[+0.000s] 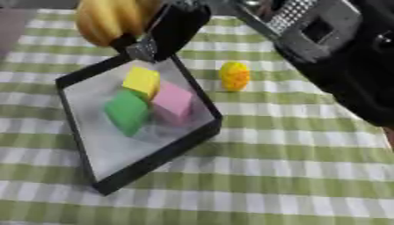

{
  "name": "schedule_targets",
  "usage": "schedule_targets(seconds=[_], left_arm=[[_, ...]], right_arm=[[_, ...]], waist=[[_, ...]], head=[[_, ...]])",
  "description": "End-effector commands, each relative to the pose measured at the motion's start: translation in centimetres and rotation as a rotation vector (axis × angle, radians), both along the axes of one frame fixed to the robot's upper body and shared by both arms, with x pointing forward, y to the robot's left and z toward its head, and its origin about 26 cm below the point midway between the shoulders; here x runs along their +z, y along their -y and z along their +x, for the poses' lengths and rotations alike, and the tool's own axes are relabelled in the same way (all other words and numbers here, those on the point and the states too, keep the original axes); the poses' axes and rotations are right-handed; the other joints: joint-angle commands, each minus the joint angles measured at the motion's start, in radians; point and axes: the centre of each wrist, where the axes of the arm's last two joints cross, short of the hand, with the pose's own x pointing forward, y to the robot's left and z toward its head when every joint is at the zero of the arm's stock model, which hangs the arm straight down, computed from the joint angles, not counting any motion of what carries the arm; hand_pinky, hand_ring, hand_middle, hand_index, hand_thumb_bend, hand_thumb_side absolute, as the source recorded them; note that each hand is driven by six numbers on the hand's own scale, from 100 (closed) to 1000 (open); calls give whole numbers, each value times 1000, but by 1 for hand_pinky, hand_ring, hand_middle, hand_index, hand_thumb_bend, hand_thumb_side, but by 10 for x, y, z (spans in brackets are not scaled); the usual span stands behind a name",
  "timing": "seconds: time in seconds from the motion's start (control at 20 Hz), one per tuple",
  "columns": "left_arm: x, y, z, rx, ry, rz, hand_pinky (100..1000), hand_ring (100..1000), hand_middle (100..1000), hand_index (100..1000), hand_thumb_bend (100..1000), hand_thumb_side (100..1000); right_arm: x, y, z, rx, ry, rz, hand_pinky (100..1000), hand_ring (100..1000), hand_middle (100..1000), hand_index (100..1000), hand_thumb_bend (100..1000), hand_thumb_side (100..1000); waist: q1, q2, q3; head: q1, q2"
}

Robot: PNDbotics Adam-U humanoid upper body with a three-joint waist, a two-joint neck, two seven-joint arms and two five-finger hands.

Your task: Pick up objects on the table and place them in the box.

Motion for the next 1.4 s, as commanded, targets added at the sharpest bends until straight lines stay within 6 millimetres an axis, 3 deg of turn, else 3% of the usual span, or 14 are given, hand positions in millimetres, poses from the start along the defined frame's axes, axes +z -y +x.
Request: schedule_targets(seconds=[0.05, 0.35, 0.7, 0.9, 1.0, 1.15, 1.4], left_arm=[[9, -4, -2, 6, 25, 34, 766, 611, 729, 849, 368, 508], [9, -4, -2, 3, 27, 34, 766, 610, 728, 849, 369, 511], [9, -4, -2, 4, 29, 30, 766, 609, 728, 849, 369, 513], [9, -4, -2, 3, 29, 29, 766, 608, 728, 849, 369, 513], [9, -4, -2, 3, 28, 28, 766, 608, 728, 849, 369, 513], [8, -4, -2, 2, 26, 27, 767, 607, 728, 849, 368, 512], [8, -3, -2, 0, 26, 24, 767, 607, 728, 849, 369, 513]], right_arm=[[-6, -10, 4, 2, -15, -51, 743, 615, 521, 680, 100, 100], [-25, -24, 16, -2, -65, -92, 739, 614, 521, 681, 100, 100], [-53, -27, 35, -34, -113, -153, 746, 633, 540, 700, 112, 100], [-60, -26, 40, -44, -109, -174, 770, 703, 611, 765, 232, 100], [-62, -25, 42, -45, -105, -189, 793, 759, 688, 820, 295, 100], [-62, -23, 45, -44, -93, -222, 852, 844, 814, 893, 375, 219], [-64, -19, 51, -56, -85, -247, 881, 882, 868, 927, 418, 320]], waist=[[-14, -31, 4], [-23, -29, 7], [-28, -24, 11], [-27, -23, 12], [-27, -23, 12], [-26, -23, 10], [-24, -23, 10]], head=[[-5, 5], [-5, 5], [-8, 5], [-7, 5], [-7, 5], [-5, 5], [-6, 5]])
